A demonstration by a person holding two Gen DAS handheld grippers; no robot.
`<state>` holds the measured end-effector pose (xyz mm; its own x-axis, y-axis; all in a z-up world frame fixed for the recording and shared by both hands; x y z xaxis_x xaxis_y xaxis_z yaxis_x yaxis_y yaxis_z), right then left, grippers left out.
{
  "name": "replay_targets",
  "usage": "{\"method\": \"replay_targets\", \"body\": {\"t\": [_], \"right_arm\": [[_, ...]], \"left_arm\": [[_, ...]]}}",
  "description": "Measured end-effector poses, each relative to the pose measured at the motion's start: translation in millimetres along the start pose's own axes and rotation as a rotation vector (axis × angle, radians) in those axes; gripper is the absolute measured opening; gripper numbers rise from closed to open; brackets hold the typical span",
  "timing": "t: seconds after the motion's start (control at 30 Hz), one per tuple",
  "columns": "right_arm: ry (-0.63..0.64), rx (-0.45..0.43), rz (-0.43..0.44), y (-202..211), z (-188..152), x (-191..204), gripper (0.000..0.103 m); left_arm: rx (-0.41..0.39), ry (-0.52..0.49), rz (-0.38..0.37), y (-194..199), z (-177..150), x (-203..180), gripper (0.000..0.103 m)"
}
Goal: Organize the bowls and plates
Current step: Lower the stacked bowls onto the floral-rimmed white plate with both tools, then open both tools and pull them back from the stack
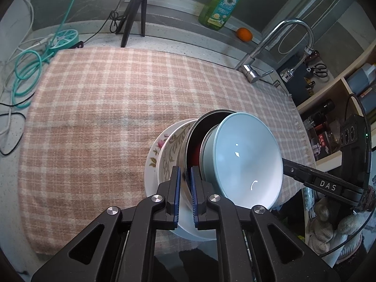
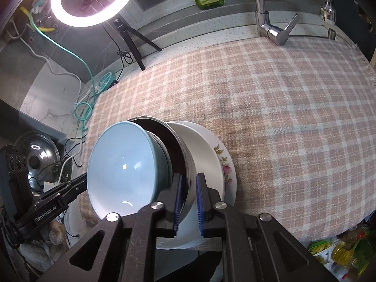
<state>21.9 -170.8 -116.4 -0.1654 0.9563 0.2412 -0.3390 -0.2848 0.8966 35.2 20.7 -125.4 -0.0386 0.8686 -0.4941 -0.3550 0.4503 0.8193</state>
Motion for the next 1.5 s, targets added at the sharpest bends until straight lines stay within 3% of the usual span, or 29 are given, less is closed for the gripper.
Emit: {"method": "replay_targets", "body": {"t": [0.03, 0.37, 0.7, 0.93, 1.0, 1.03, 1.5], "right_arm": [[-0.005, -0.011, -0.003, 3, 0, -1, 0.027], [-0.058, -0.097, -0.05, 32, -7, -6, 0.028], [0.052, -0.19, -0.138, 64, -13, 10, 0.035], [0.135, -0.242, -0.134, 83, -14, 23, 0.038], [0.153, -0.259, -0.136, 87, -18, 26, 0.053], [0.164, -0.27, -0.14, 89, -20, 27, 0.055], [0.212, -0.302, -0.134, 96, -34, 28, 0.065]], "left_arm": [[-0.008, -0.009, 0.004, 2, 1, 0, 0.011], [-0.074, -0.036, 0.017, 28, 6, 17, 0.014], [-0.223, -0.043, 0.082, 71, -3, 12, 0.02], [-0.301, -0.036, 0.112, 89, -18, -14, 0.032], [-0.326, -0.042, 0.125, 93, -24, -21, 0.043], [-0.335, -0.041, 0.126, 95, -27, -24, 0.047], [-0.382, -0.045, 0.219, 100, -53, -41, 0.064]]}}
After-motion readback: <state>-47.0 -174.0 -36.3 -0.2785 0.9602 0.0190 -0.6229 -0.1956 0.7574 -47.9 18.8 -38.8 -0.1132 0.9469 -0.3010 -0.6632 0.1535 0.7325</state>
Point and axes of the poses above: each gripper's, at about its wrist camera, not at the fingertips, and y roughly against the way its jaws point, x to its left, z to its top, the point moved 3 cm from there along -y, roughly the way its jaws point, and after that the axes turned 13 degrees about y, right-handed, at the moved point
